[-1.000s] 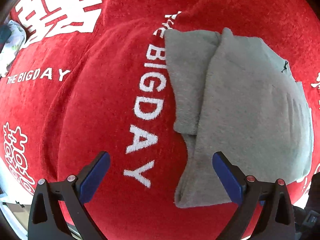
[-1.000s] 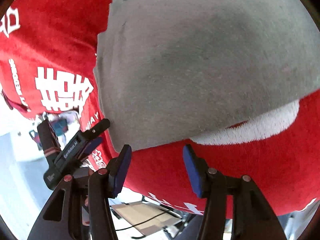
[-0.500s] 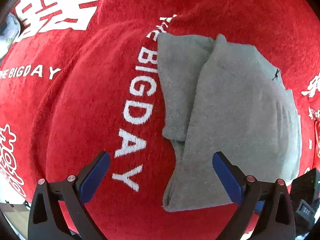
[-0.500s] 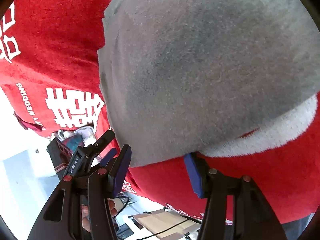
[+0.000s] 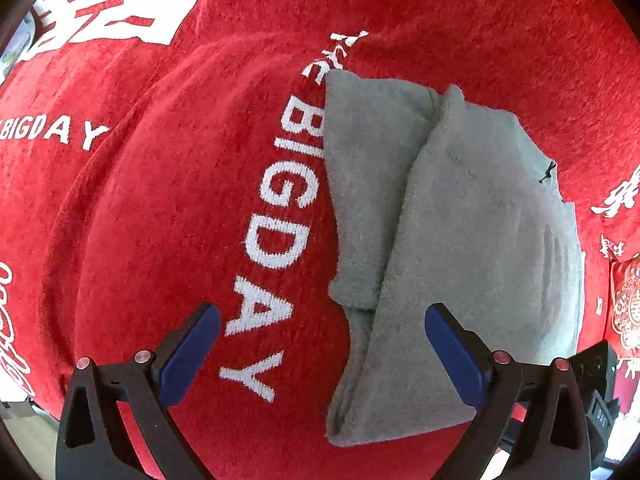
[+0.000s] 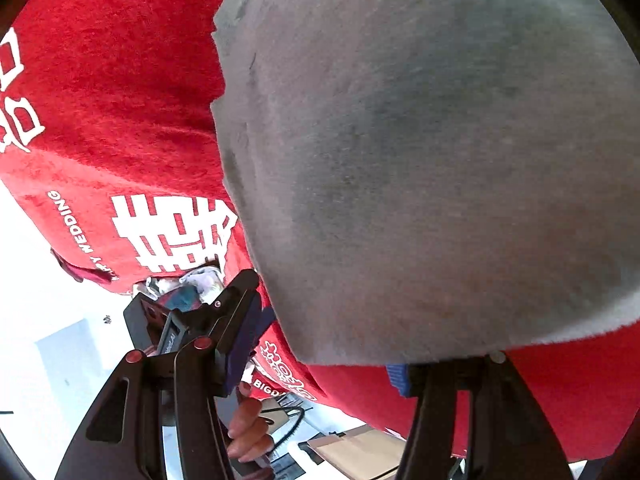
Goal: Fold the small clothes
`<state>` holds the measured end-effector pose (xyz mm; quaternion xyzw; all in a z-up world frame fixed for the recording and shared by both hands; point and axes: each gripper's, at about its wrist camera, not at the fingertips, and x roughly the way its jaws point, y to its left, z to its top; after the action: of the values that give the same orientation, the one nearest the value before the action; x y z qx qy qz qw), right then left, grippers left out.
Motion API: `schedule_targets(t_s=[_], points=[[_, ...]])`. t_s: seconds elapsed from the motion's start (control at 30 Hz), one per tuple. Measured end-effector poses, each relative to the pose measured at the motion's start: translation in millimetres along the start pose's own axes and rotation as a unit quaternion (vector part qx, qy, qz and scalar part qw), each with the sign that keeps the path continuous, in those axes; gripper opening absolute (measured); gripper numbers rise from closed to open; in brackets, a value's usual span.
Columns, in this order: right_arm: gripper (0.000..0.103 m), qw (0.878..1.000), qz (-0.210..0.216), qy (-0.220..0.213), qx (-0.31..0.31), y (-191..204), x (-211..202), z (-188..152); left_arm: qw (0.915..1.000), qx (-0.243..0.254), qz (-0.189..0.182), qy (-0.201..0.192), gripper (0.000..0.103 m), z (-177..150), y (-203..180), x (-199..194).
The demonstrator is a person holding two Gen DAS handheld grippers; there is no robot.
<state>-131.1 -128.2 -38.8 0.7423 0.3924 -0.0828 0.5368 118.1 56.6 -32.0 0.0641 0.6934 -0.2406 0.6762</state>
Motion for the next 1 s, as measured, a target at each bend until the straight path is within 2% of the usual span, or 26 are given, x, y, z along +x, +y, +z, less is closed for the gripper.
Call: schedule_targets(t_s=[0.33, 0.53, 0.57, 0.6, 0.63, 0.67, 0.7, 0.8, 1.0], points=[[0.061, 1.000, 0.001, 0.005, 0.016, -3.5, 0.3, -0.2, 0.9999, 0.000, 0.014, 0.001, 0.102, -2.6, -0.3, 6.1], [0.061, 0.999, 0.010, 0.005, 0.031, -3.5, 4.6, 2.8, 1.0000, 0.003, 0.008, 0.001, 0.102, 1.3, -3.6, 5.9], [0.058, 0.999, 0.014, 0.006, 0.037, -4.2, 5.2, 3.5, 1.0000, 0.005, 0.004, 0.002, 0.102, 2.1, -5.4, 6.2], [0.046, 0.999, 0.015, 0.005, 0.040, -5.0, 4.6, 4.1, 1.0000, 0.006, 0.001, 0.002, 0.102, 3.6, -7.8, 6.5], [0.025, 0.999, 0.013, 0.003, 0.040, -4.4, 3.9, 4.8, 0.9999, 0.007, -0.008, 0.003, 0.102, 5.3, -10.1, 6.6], [0.014, 0.999, 0.011, 0.003, 0.038, -3.2, 3.4, 5.4, 0.9998, 0.007, -0.018, 0.005, 0.102, 7.0, -12.3, 6.6], [0.009, 0.999, 0.013, 0.002, 0.033, -0.6, 2.5, 6.4, 0.9993, 0.005, -0.036, 0.007, 0.102, 9.4, -13.6, 6.2], [0.009, 1.000, 0.026, -0.003, 0.006, 14.6, -5.6, 10.4, 0.9960, -0.005, -0.087, 0.020, 0.102, 18.9, -14.2, 7.7], [0.009, 0.997, 0.053, -0.004, -0.060, 53.8, -26.8, 17.6, 0.9791, -0.020, -0.191, 0.067, 0.102, 42.5, -19.3, 27.0]])
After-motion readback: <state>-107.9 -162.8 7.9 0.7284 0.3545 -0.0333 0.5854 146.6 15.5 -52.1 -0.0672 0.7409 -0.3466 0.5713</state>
